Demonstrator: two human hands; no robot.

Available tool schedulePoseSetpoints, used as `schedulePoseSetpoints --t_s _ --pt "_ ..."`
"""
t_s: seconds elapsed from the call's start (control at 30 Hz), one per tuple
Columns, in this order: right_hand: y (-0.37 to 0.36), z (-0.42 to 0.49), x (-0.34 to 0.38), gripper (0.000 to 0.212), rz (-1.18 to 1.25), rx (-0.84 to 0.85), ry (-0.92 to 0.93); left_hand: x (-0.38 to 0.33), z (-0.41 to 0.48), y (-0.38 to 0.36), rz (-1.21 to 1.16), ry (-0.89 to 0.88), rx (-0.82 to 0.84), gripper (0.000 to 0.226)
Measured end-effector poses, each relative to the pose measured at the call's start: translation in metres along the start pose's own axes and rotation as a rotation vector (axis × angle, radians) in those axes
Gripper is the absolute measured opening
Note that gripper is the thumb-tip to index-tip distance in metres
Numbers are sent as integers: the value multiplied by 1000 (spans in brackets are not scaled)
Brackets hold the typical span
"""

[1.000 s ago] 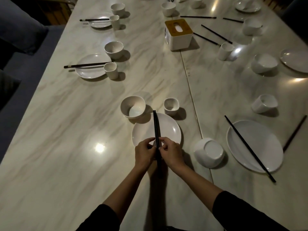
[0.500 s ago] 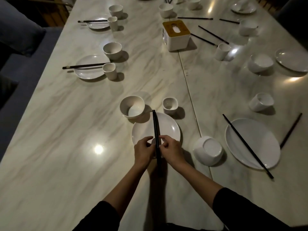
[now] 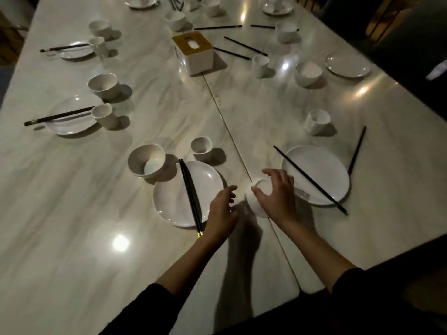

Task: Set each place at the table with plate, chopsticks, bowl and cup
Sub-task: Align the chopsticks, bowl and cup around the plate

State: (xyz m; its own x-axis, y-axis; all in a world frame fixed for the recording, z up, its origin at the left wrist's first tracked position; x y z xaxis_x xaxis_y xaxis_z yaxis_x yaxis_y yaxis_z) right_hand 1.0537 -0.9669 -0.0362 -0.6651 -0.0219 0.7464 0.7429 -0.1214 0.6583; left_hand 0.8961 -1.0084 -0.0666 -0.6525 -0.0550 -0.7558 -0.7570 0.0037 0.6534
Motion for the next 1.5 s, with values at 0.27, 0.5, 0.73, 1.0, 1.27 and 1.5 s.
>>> schedulePoseSetpoints --t_s 0.27,0.5,0.73,1.0,1.27,1.5 --pt "-9 4 -41 98 -141 488 29 -10 35 -53 189 0 280 109" --pt "-12 40 -54 99 16 725 6 -28 20 -62 68 -21 -85 83" --pt "-5 83 -72 67 426 1035 -333 -70 53 -47 38 145 -290 29" --pt "-3 146 -68 51 600 961 -555 -63 122 -37 10 543 -214 21" --pt "-12 195 -68 35 546 873 -462 -41 167 -44 -198 739 -178 25" --pt "-27 210 -73 32 597 790 -591 -32 194 -35 -148 724 -218 18"
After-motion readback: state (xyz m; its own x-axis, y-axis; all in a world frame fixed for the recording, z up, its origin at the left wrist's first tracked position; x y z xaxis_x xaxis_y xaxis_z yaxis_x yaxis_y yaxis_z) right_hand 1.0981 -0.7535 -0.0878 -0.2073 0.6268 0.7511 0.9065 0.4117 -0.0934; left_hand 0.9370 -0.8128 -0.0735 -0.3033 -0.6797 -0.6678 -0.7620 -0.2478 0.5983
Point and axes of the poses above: each hand's wrist, its own z-axis towards the middle knuckle, its own y-axis out of the back of the hand, x = y × z, the point moved 7 cm from there along z, towards the middle knuckle, and after that the axes turned 9 degrees about z, right-handed, at the moved point
